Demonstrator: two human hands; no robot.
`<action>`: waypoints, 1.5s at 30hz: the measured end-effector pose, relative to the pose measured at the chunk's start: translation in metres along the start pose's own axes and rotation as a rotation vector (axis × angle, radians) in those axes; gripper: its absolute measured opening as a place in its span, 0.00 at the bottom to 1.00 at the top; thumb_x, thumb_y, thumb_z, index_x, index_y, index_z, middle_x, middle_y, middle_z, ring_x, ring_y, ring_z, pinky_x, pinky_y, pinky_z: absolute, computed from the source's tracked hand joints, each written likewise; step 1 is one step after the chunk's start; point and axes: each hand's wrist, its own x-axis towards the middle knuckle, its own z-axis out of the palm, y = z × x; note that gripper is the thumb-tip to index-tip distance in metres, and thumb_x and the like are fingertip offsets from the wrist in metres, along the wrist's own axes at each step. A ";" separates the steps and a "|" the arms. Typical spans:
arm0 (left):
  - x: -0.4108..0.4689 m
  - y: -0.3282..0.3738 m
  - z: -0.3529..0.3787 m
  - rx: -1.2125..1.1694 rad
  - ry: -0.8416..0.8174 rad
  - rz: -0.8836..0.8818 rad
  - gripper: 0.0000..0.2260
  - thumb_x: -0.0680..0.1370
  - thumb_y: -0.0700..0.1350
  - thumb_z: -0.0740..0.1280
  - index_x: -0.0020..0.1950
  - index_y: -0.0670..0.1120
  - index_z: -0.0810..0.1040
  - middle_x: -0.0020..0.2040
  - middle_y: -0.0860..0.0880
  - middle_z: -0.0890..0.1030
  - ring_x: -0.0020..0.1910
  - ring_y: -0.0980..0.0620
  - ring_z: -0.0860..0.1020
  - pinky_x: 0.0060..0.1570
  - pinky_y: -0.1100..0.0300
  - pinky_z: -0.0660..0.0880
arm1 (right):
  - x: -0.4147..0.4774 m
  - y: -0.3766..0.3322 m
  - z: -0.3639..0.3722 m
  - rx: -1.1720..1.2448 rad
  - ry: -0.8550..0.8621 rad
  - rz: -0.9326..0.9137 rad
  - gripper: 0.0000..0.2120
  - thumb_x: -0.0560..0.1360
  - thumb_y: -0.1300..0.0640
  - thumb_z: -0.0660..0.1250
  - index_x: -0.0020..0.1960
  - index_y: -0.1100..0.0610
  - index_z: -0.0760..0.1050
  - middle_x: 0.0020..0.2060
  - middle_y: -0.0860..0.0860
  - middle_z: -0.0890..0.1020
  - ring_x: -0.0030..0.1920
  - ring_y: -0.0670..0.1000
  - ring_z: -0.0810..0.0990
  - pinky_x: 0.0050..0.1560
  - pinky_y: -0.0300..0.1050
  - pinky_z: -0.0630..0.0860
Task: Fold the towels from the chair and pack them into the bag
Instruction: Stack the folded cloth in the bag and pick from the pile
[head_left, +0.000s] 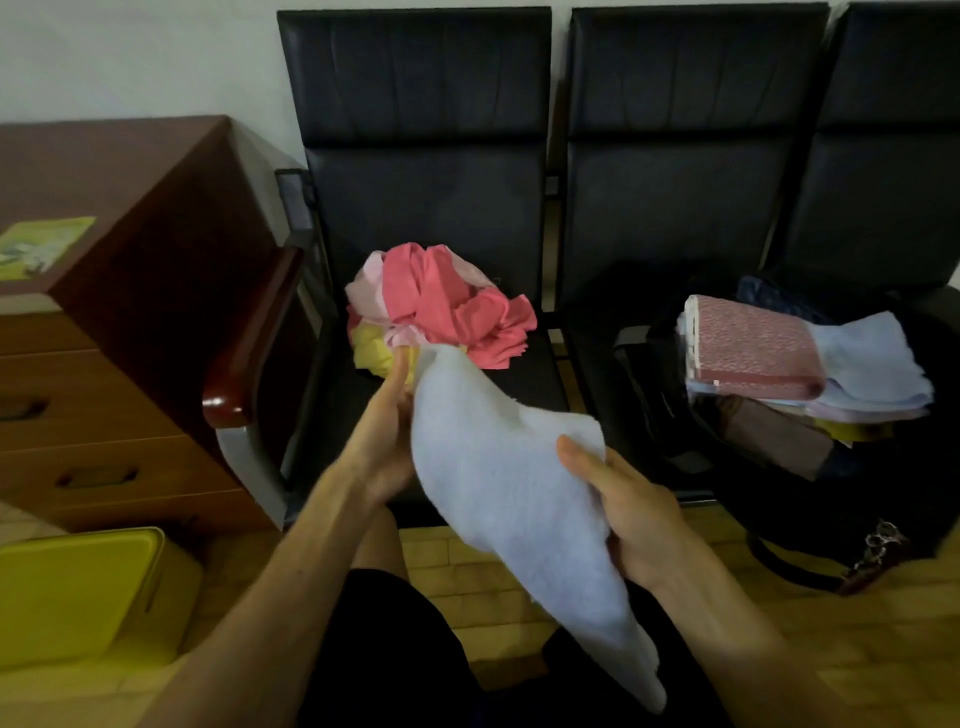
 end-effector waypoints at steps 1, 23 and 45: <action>-0.006 -0.011 -0.003 -0.134 -0.047 -0.038 0.36 0.72 0.69 0.61 0.67 0.43 0.78 0.64 0.39 0.80 0.63 0.38 0.79 0.64 0.42 0.72 | 0.002 0.000 -0.001 0.024 -0.027 -0.011 0.13 0.72 0.50 0.67 0.51 0.56 0.81 0.44 0.52 0.87 0.45 0.48 0.86 0.45 0.43 0.79; -0.013 -0.065 -0.026 0.305 0.474 0.105 0.29 0.79 0.56 0.65 0.73 0.40 0.68 0.73 0.42 0.71 0.67 0.44 0.75 0.64 0.43 0.73 | 0.028 0.027 -0.019 -0.297 0.088 0.025 0.06 0.76 0.59 0.70 0.52 0.51 0.80 0.46 0.49 0.86 0.48 0.46 0.85 0.48 0.43 0.81; -0.020 0.079 0.005 0.894 -0.009 0.282 0.25 0.64 0.46 0.81 0.60 0.57 0.81 0.57 0.58 0.80 0.56 0.56 0.79 0.48 0.62 0.79 | 0.040 -0.097 0.002 -0.939 -0.044 -0.453 0.27 0.67 0.66 0.78 0.64 0.58 0.78 0.57 0.50 0.82 0.57 0.47 0.81 0.60 0.50 0.79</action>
